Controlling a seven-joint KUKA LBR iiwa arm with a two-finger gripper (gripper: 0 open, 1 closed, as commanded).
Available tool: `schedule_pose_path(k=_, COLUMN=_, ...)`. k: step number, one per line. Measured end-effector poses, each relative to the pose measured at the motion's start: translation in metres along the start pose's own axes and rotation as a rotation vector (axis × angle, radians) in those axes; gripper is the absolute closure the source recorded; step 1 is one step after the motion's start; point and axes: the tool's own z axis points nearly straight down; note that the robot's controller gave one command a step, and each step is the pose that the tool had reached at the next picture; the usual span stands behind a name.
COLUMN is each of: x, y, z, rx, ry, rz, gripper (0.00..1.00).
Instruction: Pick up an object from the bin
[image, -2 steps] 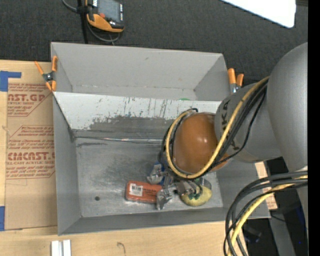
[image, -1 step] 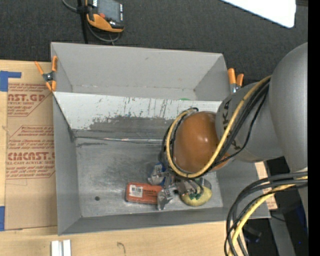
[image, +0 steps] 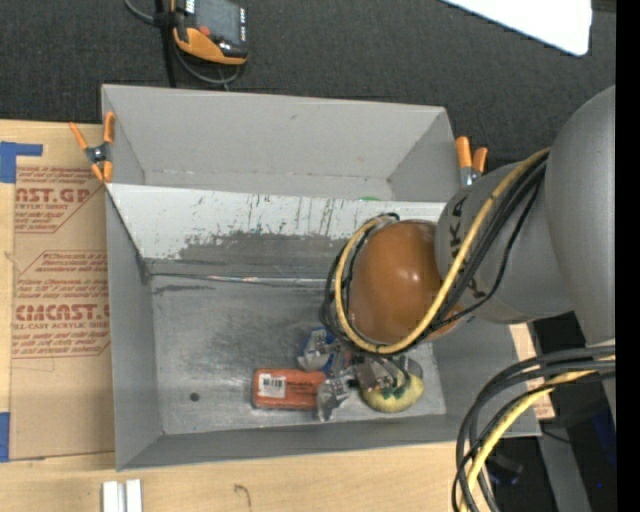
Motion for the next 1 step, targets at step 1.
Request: schedule_pose_path(k=1, x=0.0009, y=0.0001, z=-0.0087, rx=0.000, ry=0.006, rz=0.000, gripper=1.00)
